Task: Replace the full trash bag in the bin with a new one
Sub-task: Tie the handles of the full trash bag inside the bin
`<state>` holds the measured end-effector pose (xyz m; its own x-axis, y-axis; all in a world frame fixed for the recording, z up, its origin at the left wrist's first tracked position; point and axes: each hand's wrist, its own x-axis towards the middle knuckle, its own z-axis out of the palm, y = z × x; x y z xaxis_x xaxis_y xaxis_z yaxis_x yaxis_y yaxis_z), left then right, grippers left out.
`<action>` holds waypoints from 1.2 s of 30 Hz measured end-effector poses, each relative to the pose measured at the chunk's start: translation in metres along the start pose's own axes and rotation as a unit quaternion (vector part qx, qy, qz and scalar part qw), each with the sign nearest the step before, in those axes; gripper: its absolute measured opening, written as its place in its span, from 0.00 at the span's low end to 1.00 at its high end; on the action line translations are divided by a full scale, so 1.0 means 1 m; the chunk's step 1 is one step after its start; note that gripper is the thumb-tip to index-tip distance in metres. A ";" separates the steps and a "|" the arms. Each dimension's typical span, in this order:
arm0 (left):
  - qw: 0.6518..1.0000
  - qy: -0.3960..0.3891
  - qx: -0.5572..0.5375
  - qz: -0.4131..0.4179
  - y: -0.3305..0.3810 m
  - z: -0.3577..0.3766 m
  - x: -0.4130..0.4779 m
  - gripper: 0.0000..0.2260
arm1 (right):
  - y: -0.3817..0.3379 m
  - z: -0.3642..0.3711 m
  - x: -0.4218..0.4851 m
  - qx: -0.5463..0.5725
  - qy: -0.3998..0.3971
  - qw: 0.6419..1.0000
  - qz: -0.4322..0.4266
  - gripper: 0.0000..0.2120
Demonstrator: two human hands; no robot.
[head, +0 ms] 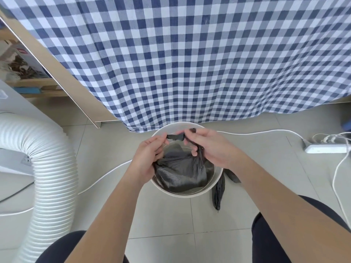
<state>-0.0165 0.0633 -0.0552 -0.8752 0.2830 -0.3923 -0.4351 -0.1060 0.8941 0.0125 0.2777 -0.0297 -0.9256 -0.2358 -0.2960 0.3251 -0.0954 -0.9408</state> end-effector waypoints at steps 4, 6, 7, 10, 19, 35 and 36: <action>1.000 0.024 -0.009 0.000 -0.001 0.001 0.001 0.13 | 0.013 0.004 0.004 -0.307 0.077 0.948 -0.031 0.07; 1.000 -0.001 0.000 -0.009 -0.002 0.002 0.002 0.14 | 0.018 0.008 0.006 -0.352 0.137 0.924 -0.061 0.09; 0.999 -0.020 0.005 -0.024 -0.002 0.003 0.002 0.16 | 0.020 0.009 0.007 -0.377 0.169 0.907 -0.079 0.11; 0.992 -0.068 0.016 -0.105 -0.002 0.003 0.002 0.24 | 0.026 0.009 0.009 -0.404 0.220 0.881 -0.112 0.14; 0.978 -0.088 -0.120 -0.148 -0.004 0.005 0.000 0.13 | 0.025 0.019 0.002 -0.246 0.161 0.947 -0.127 0.14; 0.936 0.210 -0.282 -0.026 -0.006 -0.029 0.016 0.07 | 0.023 -0.036 -0.002 -0.250 0.272 0.928 0.059 0.16; 0.931 0.224 -0.285 -0.031 -0.007 -0.030 0.016 0.07 | 0.023 -0.040 -0.002 -0.265 0.280 0.920 0.073 0.17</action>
<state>-0.0341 0.0398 -0.0739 -0.7896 -0.1080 -0.6041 -0.4167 -0.6282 0.6570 0.0142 0.3150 -0.0574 -0.8820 0.3414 -0.3247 0.4517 0.4168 -0.7888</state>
